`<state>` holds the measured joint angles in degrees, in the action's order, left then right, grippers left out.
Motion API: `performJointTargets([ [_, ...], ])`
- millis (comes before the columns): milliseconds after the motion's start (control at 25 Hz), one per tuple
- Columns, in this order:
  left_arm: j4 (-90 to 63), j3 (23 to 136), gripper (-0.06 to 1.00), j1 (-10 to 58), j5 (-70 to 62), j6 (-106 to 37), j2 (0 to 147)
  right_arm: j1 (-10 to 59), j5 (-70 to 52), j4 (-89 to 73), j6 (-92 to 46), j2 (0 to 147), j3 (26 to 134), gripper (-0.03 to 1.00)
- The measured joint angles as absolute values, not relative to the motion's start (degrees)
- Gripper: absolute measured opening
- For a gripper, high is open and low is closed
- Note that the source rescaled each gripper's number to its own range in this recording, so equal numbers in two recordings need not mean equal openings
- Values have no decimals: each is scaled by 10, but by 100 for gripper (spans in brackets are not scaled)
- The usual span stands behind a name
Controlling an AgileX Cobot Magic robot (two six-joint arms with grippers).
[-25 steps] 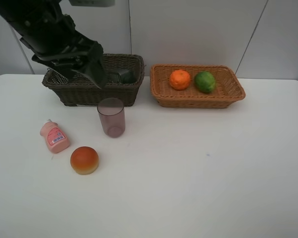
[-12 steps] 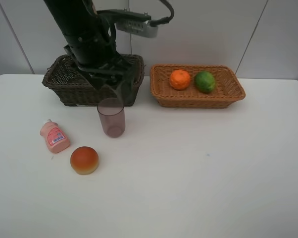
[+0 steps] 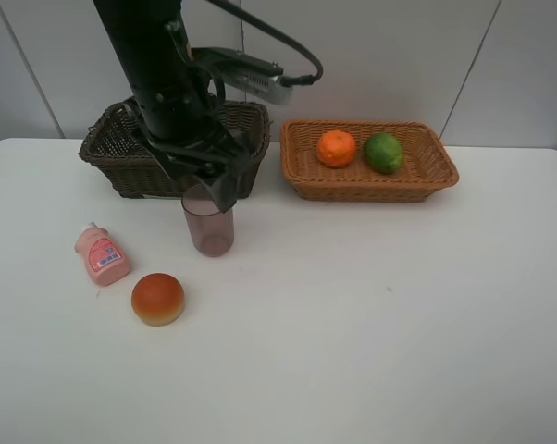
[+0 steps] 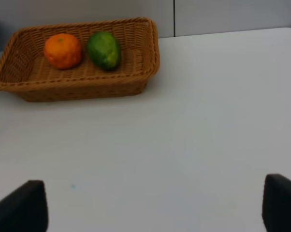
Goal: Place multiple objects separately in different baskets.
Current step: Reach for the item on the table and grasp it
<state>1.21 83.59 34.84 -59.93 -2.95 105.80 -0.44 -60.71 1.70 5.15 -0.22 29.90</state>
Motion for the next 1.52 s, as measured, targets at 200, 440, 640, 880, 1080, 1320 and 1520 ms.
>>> performJointTargets([
  [200, 12, 836, 100, 348, -588, -29, 1076, -4, -607, 17, 51, -2, 299, 95],
  [440, 15, 836, 100, 350, -567, -29, 1098, -4, -607, 17, 51, -2, 299, 95],
  [640, 16, 836, 100, 354, -552, -29, 1109, -4, -607, 17, 51, -2, 299, 95],
  [880, 16, 836, 100, 355, -543, -29, 1125, -4, -607, 17, 51, -2, 299, 95],
  [1080, 20, 836, 100, 355, -540, -29, 1138, -4, -607, 17, 51, -2, 299, 95],
  [1320, 30, 836, 100, 355, -530, -29, 1142, -4, -607, 17, 51, -2, 299, 95],
  [1520, 42, 836, 100, 355, -512, -29, 1142, -4, -607, 17, 51, -2, 299, 95],
])
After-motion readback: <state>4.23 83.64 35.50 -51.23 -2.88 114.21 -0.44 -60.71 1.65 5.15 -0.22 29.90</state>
